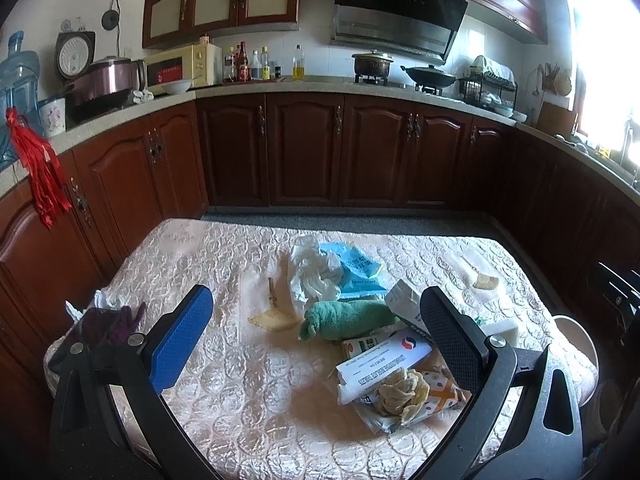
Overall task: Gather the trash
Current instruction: 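Grasp the white tissue with the left tool while the right tool grasps the crumpled paper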
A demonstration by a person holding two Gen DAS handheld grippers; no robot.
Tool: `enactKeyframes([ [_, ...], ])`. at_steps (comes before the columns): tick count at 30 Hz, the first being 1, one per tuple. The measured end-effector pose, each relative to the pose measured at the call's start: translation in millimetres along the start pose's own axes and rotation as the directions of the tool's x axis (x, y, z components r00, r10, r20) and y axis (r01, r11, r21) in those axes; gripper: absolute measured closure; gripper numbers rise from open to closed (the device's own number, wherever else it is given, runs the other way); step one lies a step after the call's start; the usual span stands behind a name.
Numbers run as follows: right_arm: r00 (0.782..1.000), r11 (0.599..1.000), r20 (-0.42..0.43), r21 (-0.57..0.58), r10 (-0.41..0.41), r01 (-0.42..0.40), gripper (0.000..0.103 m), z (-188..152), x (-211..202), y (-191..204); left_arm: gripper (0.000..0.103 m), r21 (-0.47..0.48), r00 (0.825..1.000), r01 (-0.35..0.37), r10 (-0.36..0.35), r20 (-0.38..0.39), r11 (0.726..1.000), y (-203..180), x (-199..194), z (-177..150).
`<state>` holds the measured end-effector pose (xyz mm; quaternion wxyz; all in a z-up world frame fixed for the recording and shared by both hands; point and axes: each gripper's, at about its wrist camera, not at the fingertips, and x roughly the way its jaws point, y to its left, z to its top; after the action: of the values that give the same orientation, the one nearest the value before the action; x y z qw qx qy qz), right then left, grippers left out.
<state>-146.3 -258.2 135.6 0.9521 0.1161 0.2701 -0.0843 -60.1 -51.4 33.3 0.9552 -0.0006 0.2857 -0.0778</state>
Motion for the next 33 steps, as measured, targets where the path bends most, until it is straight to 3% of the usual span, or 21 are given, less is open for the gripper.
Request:
enactKeyframes([
  [6, 0.999, 1.000, -0.039, -0.014, 0.015, -0.015, 0.000, -9, 11, -8, 0.000, 0.023, 0.998, 0.023, -0.021, -0.063, 0.999, 13, 17, -10],
  [10, 0.994, 1.000, -0.112, -0.014, 0.016, -0.018, 0.000, -21, 29, -21, 0.000, 0.049, 0.991, 0.034, -0.028, -0.132, 0.998, 22, 34, -22],
  [14, 0.975, 0.998, -0.216, 0.016, 0.058, -0.056, 0.000, -40, 51, -34, 0.000, 0.049, 0.983, 0.033, -0.024, -0.179, 0.998, 31, 53, -31],
  [16, 0.960, 0.992, -0.249, 0.049, 0.127, -0.118, 0.000, -49, 57, -36, 0.000, 0.040, 0.981, 0.025, -0.016, -0.194, 0.999, 36, 62, -34],
  [18, 0.941, 0.980, -0.276, 0.076, 0.197, -0.183, 0.004, -57, 62, -30, 0.000, 0.026, 0.977, 0.022, -0.016, -0.215, 0.999, 41, 73, -34],
  [19, 0.930, 0.974, -0.290, 0.083, 0.227, -0.212, 0.011, -60, 65, -25, 0.000, 0.022, 0.975, 0.022, -0.017, -0.222, 1.000, 42, 77, -33],
  [21, 0.894, 0.953, -0.330, 0.104, 0.304, -0.286, 0.020, -67, 74, -11, 0.000, 0.022, 0.973, 0.023, -0.017, -0.232, 1.000, 45, 87, -30],
  [23, 0.848, 0.923, -0.365, 0.131, 0.384, -0.362, 0.023, -72, 85, 6, 0.000, 0.029, 0.972, 0.018, -0.011, -0.234, 0.999, 48, 97, -24],
  [28, 0.799, 0.890, -0.410, 0.081, 0.441, -0.449, 0.024, -78, 109, 51, 0.000, -0.002, 0.960, 0.042, -0.041, -0.277, 0.999, 55, 139, -6],
  [32, 0.761, 0.873, -0.458, 0.077, 0.460, -0.481, 0.025, -87, 135, 76, 0.000, -0.022, 0.939, 0.043, -0.048, -0.341, 0.999, 57, 182, 2],
  [33, 0.750, 0.870, -0.471, 0.085, 0.465, -0.486, 0.033, -89, 140, 78, 0.000, -0.020, 0.936, 0.043, -0.048, -0.350, 0.999, 56, 194, 3],
])
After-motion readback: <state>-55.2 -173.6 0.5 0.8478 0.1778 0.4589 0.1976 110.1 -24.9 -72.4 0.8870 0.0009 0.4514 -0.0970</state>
